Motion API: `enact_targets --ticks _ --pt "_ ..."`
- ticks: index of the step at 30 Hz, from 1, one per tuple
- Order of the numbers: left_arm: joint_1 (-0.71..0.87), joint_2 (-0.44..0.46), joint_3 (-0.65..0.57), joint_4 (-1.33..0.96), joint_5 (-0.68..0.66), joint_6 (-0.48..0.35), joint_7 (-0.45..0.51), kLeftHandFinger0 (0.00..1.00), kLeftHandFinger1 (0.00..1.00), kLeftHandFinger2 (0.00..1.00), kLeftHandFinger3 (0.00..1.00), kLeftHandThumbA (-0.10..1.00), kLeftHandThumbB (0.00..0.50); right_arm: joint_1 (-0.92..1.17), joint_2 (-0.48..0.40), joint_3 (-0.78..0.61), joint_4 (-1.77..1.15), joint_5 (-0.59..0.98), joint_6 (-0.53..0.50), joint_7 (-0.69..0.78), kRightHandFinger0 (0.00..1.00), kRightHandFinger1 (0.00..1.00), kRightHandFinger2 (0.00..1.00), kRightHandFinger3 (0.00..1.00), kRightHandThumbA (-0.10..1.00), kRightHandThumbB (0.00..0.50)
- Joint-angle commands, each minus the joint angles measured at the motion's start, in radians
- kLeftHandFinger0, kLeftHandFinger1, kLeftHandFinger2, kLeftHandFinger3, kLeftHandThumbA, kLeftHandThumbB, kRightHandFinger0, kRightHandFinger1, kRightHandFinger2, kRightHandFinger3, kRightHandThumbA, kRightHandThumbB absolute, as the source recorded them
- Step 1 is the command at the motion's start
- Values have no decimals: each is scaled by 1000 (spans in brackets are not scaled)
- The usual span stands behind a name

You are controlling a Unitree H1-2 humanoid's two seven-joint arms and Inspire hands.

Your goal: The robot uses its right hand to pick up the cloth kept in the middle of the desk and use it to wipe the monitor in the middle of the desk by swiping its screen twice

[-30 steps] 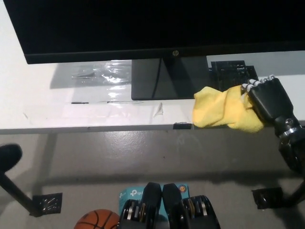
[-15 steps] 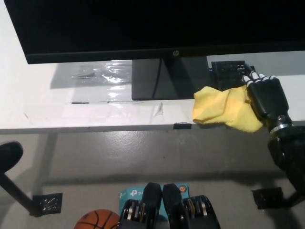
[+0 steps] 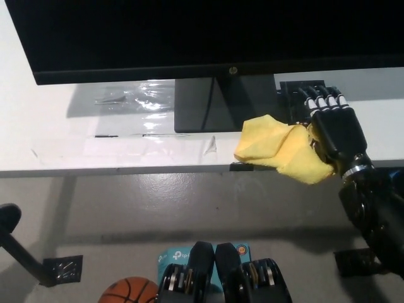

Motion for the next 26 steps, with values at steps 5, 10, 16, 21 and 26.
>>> enact_targets --ticks 5,10,16,21,26 --pt "27 10 29 -31 -24 10 1 794 763 863 1000 520 17 -40 -111 -91 -370 168 305 564 1000 1000 1000 1000 1000 500" --pt "22 10 24 -9 -15 -11 8 750 729 815 1000 441 0 -32 -116 -100 -396 147 329 580 1000 1000 1000 1000 1000 500" --pt "49 4 35 -23 -17 -14 13 727 714 796 991 396 0 -21 -117 -107 -425 125 345 594 1000 1000 1000 1000 1000 500" --pt "59 7 37 -47 -7 -3 13 776 736 802 958 416 0 -66 -122 -125 -448 126 359 630 1000 1000 1000 1000 1000 500" --pt "68 3 45 -34 -15 -22 14 751 726 791 960 412 0 -82 -123 -158 -497 115 372 655 1000 1000 1000 1000 1000 500"
